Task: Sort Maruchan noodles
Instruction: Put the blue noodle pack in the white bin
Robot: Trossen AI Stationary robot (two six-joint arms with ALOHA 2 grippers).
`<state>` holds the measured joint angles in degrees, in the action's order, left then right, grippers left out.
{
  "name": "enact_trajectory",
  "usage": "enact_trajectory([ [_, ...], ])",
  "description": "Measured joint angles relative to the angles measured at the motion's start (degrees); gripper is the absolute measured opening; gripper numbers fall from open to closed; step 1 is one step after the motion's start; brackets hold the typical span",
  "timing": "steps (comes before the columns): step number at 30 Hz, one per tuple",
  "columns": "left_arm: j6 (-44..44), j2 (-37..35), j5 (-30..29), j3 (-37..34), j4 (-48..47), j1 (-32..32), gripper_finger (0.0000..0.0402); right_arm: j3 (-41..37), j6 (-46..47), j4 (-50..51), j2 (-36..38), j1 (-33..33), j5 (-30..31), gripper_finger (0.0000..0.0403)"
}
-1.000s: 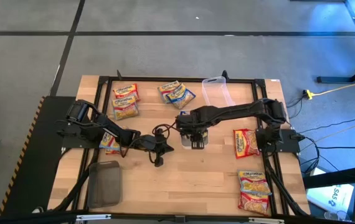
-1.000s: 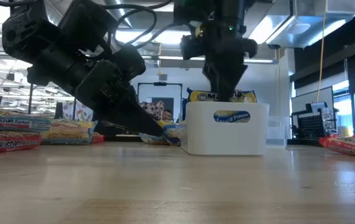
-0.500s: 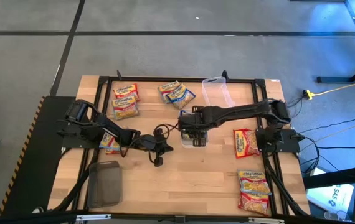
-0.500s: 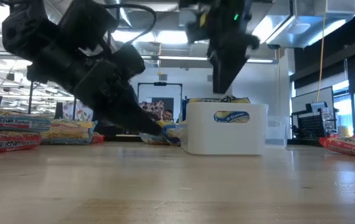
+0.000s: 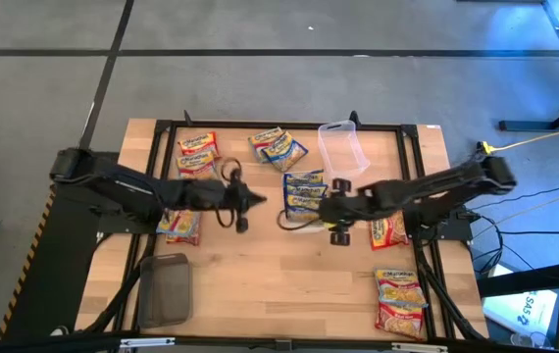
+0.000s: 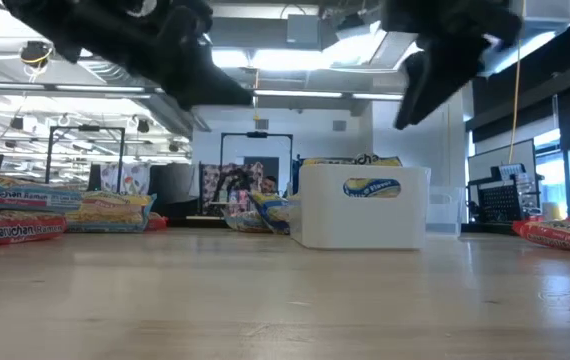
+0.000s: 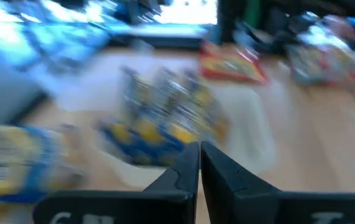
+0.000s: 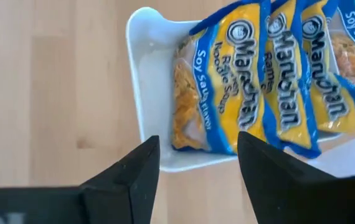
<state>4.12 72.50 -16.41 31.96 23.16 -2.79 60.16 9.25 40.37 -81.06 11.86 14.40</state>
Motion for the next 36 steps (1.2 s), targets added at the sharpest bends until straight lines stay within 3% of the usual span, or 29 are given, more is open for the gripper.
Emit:
enact_trajectory([
  [3, 0.0, -4.1, -1.9, 0.0, -1.4, 4.5, 0.003, -7.1, 2.6, -6.4, 6.4, 1.3, 1.1, 0.0192],
  [8, 0.2, -5.5, 3.8, 4.4, -8.9, 14.6, 0.0102, -16.4, 2.4, -16.4, 13.9, 1.7, 1.6, 0.0192],
  [12, 0.2, -0.4, 6.3, 12.0, -17.5, 23.5, 0.0168, -21.1, -1.6, -22.9, 16.2, 1.6, 2.5, 0.0192],
  [16, 3.2, 8.8, 9.5, 20.6, -22.1, 32.1, 0.0205, -22.9, -3.7, -25.6, 16.3, 1.6, 2.6, 0.0192],
  [23, 7.8, 26.2, 29.2, 34.0, -31.9, 39.8, 0.0209, -24.0, 0.0, -26.1, 16.3, 1.6, 2.6, 0.0192],
  [28, 7.6, 32.4, 28.9, 36.4, -31.8, 40.6, 0.0209, -24.3, 4.5, -27.6, 16.3, 1.6, 2.5, 0.0192],
  [36, 11.1, 36.4, 28.4, 36.6, -27.2, 40.8, 0.0209, -24.3, 5.5, -27.5, 16.3, 1.6, 2.6, 0.0192],
])
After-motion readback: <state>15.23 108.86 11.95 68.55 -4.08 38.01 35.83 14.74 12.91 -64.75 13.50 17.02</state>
